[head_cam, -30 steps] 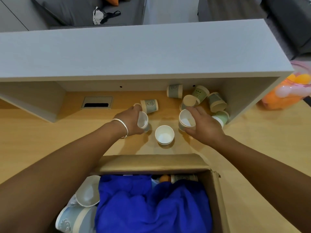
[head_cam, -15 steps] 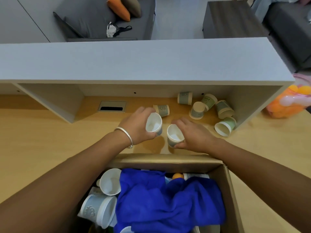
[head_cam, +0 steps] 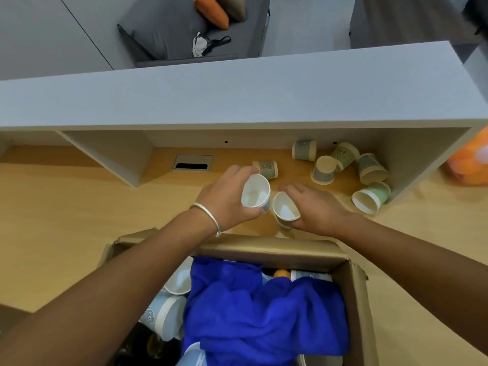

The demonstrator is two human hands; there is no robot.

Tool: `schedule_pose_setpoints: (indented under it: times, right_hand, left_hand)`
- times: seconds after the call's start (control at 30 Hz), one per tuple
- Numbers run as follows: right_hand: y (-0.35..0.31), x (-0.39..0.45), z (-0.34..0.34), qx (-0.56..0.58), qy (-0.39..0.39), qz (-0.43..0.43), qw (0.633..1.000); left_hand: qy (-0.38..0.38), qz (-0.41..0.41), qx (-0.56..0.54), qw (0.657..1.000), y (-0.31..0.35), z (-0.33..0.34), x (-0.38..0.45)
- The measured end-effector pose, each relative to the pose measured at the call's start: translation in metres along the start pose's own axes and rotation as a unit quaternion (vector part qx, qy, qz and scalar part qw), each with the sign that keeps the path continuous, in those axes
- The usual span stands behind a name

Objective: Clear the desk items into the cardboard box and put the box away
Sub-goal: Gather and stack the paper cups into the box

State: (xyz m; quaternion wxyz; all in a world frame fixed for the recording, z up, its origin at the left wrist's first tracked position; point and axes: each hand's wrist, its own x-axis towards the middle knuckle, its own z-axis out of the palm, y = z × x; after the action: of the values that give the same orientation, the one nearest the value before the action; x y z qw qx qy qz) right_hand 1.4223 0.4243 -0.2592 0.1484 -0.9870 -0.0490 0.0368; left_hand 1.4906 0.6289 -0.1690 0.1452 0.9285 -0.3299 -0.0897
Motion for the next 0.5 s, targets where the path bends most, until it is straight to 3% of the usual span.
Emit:
schedule_pose_setpoints:
  times: [0.2,0.5]
  right_hand:
    - [0.017,-0.014,0.012,0.138,-0.050,0.063,0.987]
    - [0.033,-0.026,0.018,0.193,-0.057,0.087,0.976]
  left_hand:
    - [-0.036,0.014,-0.022,0.999,0.025,0.016,0.012]
    - [-0.088,0.010,-0.053,0.995,0.028,0.041,0.029]
